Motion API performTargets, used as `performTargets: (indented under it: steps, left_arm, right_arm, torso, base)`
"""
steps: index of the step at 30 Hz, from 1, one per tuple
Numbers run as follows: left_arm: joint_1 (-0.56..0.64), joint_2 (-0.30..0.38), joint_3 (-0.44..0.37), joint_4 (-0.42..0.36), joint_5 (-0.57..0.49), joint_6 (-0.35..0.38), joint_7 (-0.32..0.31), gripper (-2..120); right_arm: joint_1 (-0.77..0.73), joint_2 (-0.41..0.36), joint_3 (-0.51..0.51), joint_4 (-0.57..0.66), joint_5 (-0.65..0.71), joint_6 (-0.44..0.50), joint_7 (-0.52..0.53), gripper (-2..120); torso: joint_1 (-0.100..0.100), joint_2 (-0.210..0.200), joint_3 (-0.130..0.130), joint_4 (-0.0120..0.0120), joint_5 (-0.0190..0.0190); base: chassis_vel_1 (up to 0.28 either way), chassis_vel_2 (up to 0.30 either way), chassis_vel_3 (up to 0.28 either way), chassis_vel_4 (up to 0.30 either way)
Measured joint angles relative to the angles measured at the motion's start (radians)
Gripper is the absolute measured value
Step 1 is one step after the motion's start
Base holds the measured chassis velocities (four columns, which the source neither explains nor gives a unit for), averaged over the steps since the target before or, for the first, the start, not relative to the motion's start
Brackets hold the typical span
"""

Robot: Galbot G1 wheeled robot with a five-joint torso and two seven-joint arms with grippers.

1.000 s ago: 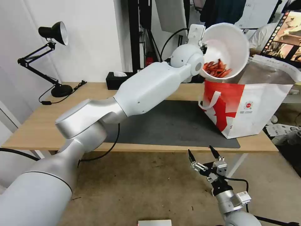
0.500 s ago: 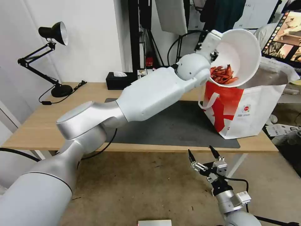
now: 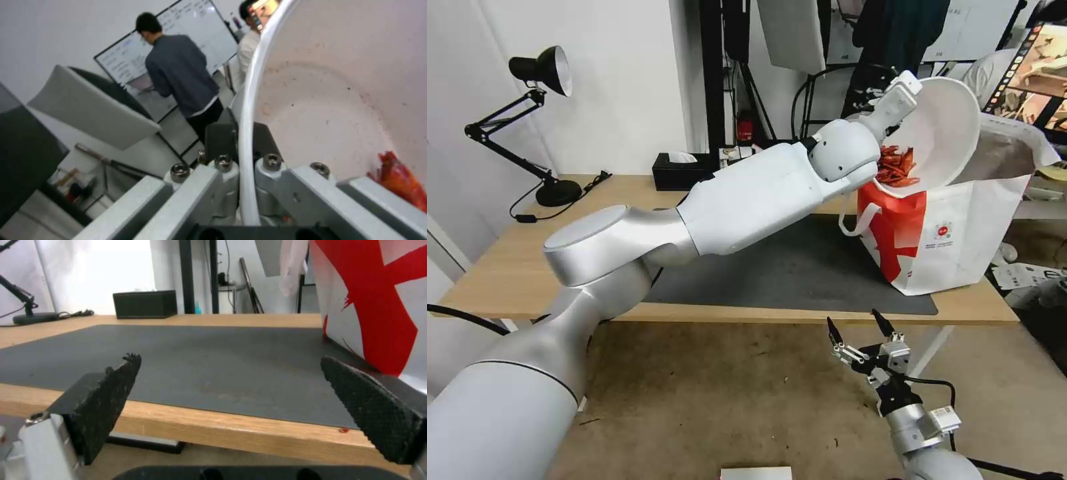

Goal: Pick up the trash from the table and place it into the takeout bag.

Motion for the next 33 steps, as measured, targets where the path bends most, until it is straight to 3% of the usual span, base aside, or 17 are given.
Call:
performTargets:
  steps: [16, 33]
  left_arm:
    - [-0.005, 0.0, 0.015, 0.011, 0.014, -0.045, 0.05, 0]
    - [-0.014, 0.001, 0.013, -0.017, 0.006, -0.06, 0.045, 61]
  right_arm:
    - [0.0, 0.0, 0.0, 0.0, 0.0, 0.0, 0.0, 100]
    - [0.0, 0.0, 0.0, 0.0, 0.0, 0.0, 0.0, 100]
  torso:
    - [0.0, 0.0, 0.0, 0.0001, 0.0]
    - [0.0, 0.0, 0.0, 0.0001, 0.0]
  base:
    - [0.0, 0.0, 0.0, 0.0]
    - [0.0, 0.0, 0.0, 0.0]
